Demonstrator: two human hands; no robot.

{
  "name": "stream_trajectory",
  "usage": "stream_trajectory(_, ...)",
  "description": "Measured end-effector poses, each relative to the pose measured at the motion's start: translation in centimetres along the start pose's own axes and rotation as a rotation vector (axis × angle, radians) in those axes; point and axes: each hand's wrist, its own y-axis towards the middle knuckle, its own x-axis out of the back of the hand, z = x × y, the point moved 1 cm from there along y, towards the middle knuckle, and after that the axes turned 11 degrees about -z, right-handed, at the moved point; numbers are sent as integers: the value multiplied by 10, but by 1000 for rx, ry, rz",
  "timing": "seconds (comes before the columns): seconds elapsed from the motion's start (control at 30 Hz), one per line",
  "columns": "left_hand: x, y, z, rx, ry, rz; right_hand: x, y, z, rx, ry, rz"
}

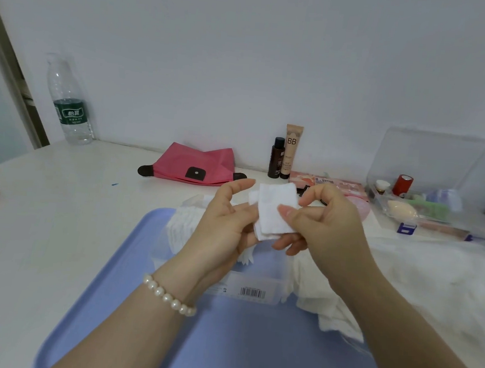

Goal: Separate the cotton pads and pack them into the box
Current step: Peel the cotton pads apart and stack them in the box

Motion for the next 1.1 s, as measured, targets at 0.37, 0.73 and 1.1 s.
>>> stream_trajectory(0.37,0,0,-2,27,-23,18,-3,-3,-2,152,-197,-6)
stream_trajectory(0.73,3,-2,-2,-98,76,29,8,6,2,53,-268,31)
stream_trajectory(1.1,8,2,2,-239,364,-95,39,14,7,-7,-1110,512)
